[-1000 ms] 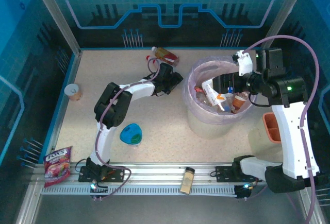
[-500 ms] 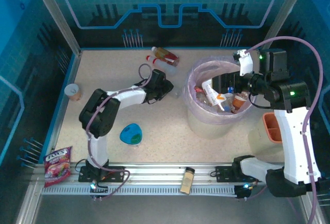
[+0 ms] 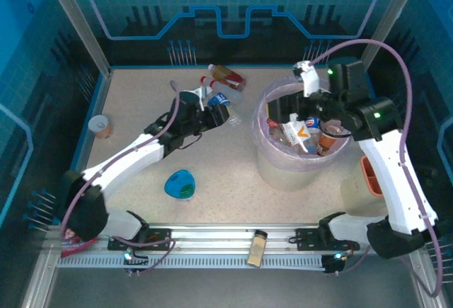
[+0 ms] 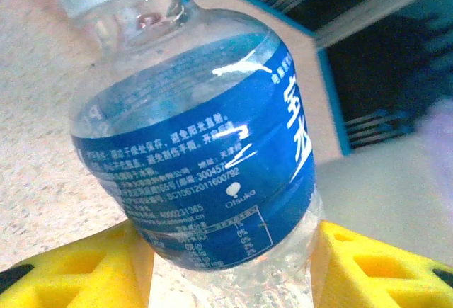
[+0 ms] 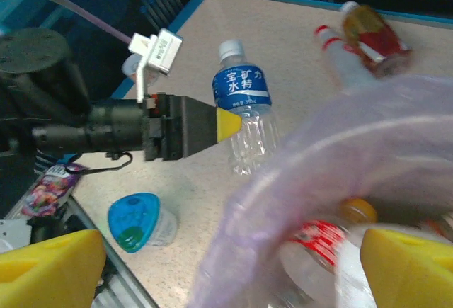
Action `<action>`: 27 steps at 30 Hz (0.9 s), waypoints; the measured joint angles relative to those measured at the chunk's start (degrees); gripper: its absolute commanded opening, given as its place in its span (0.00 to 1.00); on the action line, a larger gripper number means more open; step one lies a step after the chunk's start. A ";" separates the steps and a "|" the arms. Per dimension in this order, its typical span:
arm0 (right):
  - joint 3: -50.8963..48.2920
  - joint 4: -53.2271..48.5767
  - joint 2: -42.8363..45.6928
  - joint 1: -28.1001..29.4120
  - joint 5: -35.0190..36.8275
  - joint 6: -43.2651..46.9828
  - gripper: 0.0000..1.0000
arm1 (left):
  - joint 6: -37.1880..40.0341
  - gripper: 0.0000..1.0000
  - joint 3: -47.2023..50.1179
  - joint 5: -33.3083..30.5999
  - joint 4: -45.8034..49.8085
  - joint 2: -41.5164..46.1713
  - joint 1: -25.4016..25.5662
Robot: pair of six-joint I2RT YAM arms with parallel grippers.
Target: Put the plastic bottles in the bin
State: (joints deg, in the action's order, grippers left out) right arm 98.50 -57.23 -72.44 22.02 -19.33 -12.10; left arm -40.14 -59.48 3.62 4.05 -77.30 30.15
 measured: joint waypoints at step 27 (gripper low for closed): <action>9.81 9.42 -21.22 11.56 -3.80 -11.21 0.69 | 6.43 0.50 5.88 16.26 -11.50 12.98 -0.11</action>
State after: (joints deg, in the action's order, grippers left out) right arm 108.31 -47.81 -93.67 33.58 -23.14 -23.31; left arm -33.71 -53.60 19.88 -7.44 -64.31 30.04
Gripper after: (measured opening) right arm 0.737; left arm 0.498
